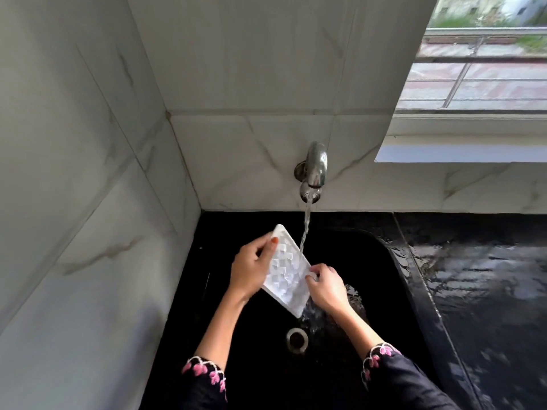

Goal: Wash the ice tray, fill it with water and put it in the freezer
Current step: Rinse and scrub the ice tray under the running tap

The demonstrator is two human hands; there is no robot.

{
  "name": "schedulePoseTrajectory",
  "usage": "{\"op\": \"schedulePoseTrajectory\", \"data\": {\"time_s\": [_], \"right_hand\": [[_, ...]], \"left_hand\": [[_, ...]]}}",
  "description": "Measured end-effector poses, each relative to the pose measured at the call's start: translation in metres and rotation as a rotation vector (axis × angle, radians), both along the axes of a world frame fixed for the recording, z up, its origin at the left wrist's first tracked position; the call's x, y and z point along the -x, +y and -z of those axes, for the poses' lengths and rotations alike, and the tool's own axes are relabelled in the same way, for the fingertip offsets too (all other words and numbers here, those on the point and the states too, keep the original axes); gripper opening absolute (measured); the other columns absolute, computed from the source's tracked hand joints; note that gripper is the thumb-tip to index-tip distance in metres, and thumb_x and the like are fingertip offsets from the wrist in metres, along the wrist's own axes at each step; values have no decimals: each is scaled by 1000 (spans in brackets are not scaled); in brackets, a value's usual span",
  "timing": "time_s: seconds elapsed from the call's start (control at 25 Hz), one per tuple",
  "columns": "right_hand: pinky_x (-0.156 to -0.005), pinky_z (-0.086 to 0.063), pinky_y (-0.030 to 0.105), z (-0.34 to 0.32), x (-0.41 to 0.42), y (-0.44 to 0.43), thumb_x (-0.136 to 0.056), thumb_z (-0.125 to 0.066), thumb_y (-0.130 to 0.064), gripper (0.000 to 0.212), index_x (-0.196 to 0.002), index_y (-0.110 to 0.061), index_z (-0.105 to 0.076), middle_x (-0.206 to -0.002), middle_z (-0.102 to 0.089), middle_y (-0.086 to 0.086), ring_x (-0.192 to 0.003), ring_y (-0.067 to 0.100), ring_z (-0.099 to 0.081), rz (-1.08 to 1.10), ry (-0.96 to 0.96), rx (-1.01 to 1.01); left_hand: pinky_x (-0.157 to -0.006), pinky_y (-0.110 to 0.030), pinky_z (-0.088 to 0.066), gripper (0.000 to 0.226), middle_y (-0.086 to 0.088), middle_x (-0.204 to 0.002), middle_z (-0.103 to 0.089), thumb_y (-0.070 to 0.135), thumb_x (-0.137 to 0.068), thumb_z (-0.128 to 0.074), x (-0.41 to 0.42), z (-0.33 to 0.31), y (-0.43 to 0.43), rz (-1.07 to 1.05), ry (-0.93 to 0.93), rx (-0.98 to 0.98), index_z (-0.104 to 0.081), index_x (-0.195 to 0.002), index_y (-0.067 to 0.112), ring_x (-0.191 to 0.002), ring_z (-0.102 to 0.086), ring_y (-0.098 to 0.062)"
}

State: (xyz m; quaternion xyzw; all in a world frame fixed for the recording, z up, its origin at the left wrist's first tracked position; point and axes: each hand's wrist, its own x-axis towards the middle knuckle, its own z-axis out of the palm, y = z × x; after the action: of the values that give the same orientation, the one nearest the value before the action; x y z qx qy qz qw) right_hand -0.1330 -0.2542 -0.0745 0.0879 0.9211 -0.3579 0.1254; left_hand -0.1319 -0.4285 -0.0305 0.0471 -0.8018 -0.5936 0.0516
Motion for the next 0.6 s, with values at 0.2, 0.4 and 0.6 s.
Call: {"op": "schedulePoseTrajectory", "data": {"time_s": [0.2, 0.4, 0.6], "right_hand": [[-85, -54, 35, -17, -13, 5, -88, -64, -9, 21, -107, -19, -64, -108, -63, -4, -90, 7, -63, 109, 331, 287], [-100, -43, 36, -32, -17, -16, -97, -48, -28, 33, -128, -33, -60, -126, -48, -11, -118, 7, -48, -240, 274, 155], [-99, -37, 40, -41, -23, -21, -89, -27, -47, 60, -144, -28, -44, -135, -38, -6, -118, 20, -39, -412, 323, -119]], "left_hand": [[-93, -20, -48, 34, 25, -116, -67, 45, -96, -53, 11, 9, 33, 69, -38, 123, -65, -126, 34, -109, -61, 4], [-84, -29, -50, 25, -5, -98, -73, 26, -99, -55, 10, 27, 41, -112, -140, -419, -72, -105, 9, -92, -64, -13], [-68, -29, -57, 27, -7, -80, -71, 23, -100, -52, 8, 21, 43, -205, -215, -658, -71, -91, 6, -72, -69, -17]]}}
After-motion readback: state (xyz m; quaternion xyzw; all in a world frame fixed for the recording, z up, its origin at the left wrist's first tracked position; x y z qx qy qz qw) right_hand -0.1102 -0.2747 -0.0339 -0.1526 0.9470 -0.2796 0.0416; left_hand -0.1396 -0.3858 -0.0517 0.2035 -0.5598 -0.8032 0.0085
